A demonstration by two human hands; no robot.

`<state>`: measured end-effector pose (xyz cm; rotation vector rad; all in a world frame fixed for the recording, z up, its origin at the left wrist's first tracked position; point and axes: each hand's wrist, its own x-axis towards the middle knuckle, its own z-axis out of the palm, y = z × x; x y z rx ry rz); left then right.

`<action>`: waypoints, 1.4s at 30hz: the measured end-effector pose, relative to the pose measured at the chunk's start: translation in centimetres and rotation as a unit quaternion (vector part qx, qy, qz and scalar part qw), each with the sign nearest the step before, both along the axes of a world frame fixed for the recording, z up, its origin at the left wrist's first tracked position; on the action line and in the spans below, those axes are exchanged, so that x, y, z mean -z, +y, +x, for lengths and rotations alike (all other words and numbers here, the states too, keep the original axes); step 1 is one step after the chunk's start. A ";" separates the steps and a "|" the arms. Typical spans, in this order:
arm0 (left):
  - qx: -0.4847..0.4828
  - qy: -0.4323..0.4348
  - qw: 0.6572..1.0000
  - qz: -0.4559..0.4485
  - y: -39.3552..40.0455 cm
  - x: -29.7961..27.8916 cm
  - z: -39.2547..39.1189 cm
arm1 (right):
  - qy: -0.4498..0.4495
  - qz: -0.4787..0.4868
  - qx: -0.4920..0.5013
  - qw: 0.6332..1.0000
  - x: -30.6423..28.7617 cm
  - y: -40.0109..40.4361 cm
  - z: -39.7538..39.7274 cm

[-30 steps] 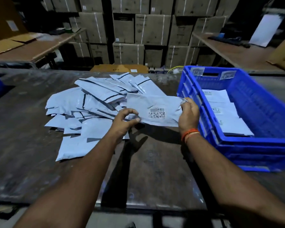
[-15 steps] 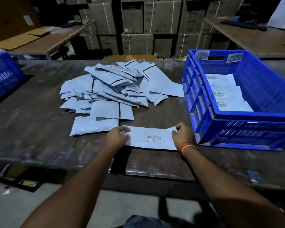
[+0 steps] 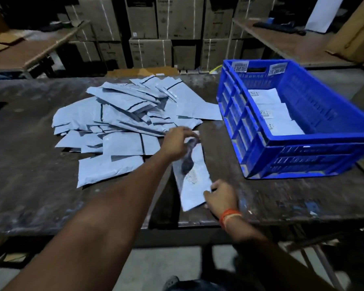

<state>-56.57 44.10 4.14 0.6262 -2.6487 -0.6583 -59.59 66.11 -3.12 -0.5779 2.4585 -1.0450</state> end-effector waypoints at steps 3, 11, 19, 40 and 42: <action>-0.013 0.051 0.999 -0.016 0.7 -1.0 -2.5 | -0.046 -0.012 -0.068 0.997 1.6 -0.7 3.6; -0.171 -0.076 0.982 0.033 2.1 4.0 3.8 | 0.012 -0.027 -0.078 0.997 -0.2 -2.3 2.0; -0.068 -0.181 0.981 -0.003 2.8 6.2 5.9 | 0.025 -0.035 -0.022 0.999 -1.1 -4.6 -2.5; -0.117 -0.138 0.982 -0.050 6.8 9.2 5.6 | 0.306 0.181 -0.275 0.893 1.0 -5.8 -4.3; -0.109 -0.155 0.979 -0.071 6.6 9.7 6.1 | 0.319 0.200 -0.266 0.887 1.3 -5.2 -4.5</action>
